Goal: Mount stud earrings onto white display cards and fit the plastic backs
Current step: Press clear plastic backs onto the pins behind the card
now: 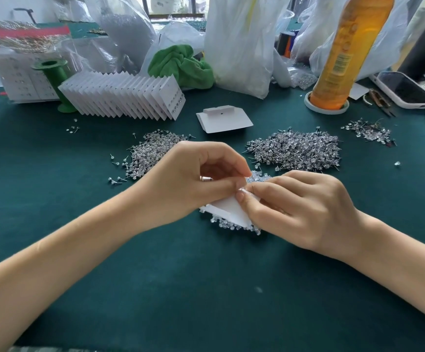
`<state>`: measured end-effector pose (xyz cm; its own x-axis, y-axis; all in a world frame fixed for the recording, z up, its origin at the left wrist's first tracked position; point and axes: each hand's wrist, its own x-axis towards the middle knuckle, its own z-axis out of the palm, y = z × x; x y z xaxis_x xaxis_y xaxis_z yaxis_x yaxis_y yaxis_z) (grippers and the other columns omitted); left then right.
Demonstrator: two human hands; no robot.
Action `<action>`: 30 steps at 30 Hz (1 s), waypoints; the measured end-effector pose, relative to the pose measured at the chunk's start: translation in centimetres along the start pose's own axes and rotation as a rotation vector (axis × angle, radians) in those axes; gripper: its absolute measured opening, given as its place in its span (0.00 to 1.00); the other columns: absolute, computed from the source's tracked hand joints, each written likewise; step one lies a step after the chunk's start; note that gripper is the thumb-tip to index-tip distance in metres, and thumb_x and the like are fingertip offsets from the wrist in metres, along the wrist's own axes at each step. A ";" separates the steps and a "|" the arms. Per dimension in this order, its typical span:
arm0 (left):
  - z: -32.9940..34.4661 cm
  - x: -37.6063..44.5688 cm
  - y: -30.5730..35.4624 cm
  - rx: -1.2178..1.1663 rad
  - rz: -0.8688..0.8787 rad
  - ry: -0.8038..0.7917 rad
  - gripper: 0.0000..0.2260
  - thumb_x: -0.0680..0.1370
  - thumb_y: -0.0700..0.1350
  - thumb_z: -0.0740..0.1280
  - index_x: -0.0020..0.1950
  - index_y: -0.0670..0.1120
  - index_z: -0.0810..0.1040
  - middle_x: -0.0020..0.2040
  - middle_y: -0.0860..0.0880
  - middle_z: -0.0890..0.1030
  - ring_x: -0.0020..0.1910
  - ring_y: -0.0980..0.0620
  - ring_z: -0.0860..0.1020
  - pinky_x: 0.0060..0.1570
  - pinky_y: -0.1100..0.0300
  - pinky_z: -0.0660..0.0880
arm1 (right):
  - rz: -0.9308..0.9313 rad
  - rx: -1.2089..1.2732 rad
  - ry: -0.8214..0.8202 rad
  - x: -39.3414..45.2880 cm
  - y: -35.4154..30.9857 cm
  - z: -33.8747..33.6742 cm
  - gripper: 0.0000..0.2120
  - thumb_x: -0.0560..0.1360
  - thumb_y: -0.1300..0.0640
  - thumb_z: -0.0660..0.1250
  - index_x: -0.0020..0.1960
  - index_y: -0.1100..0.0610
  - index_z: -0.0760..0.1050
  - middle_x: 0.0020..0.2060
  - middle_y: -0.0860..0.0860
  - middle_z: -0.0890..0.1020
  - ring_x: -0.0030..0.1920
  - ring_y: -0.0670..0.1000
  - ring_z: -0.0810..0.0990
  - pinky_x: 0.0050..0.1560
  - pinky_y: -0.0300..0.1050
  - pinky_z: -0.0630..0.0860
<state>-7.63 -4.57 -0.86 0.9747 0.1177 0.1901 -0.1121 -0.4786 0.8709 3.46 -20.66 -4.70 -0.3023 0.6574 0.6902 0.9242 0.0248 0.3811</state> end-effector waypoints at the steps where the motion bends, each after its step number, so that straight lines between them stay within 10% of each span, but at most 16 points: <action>1: 0.0 0.0 0.0 -0.007 -0.005 -0.002 0.05 0.73 0.35 0.71 0.45 0.44 0.81 0.41 0.49 0.84 0.40 0.54 0.82 0.41 0.66 0.77 | 0.002 0.000 -0.001 0.0 0.0 0.0 0.05 0.68 0.68 0.73 0.41 0.61 0.83 0.30 0.54 0.82 0.26 0.55 0.78 0.25 0.44 0.75; 24: -0.4 0.4 0.3 0.045 -0.009 -0.077 0.06 0.72 0.33 0.70 0.46 0.41 0.81 0.41 0.48 0.84 0.41 0.55 0.82 0.46 0.63 0.78 | -0.004 -0.039 0.037 0.1 -0.1 0.0 0.05 0.67 0.68 0.74 0.39 0.59 0.83 0.29 0.53 0.81 0.24 0.54 0.77 0.23 0.43 0.74; 30: -0.9 0.7 0.7 0.023 -0.062 -0.128 0.10 0.72 0.29 0.69 0.46 0.44 0.80 0.42 0.42 0.83 0.42 0.50 0.82 0.33 0.60 0.77 | -0.019 -0.050 0.050 0.1 0.0 0.2 0.05 0.68 0.68 0.74 0.39 0.59 0.83 0.29 0.53 0.81 0.24 0.54 0.77 0.23 0.43 0.73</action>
<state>-7.21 -4.05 0.23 0.9965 0.0363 0.0754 -0.0477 -0.4940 0.8681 3.42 -20.46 -4.71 -0.3317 0.6191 0.7118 0.9057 -0.0020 0.4238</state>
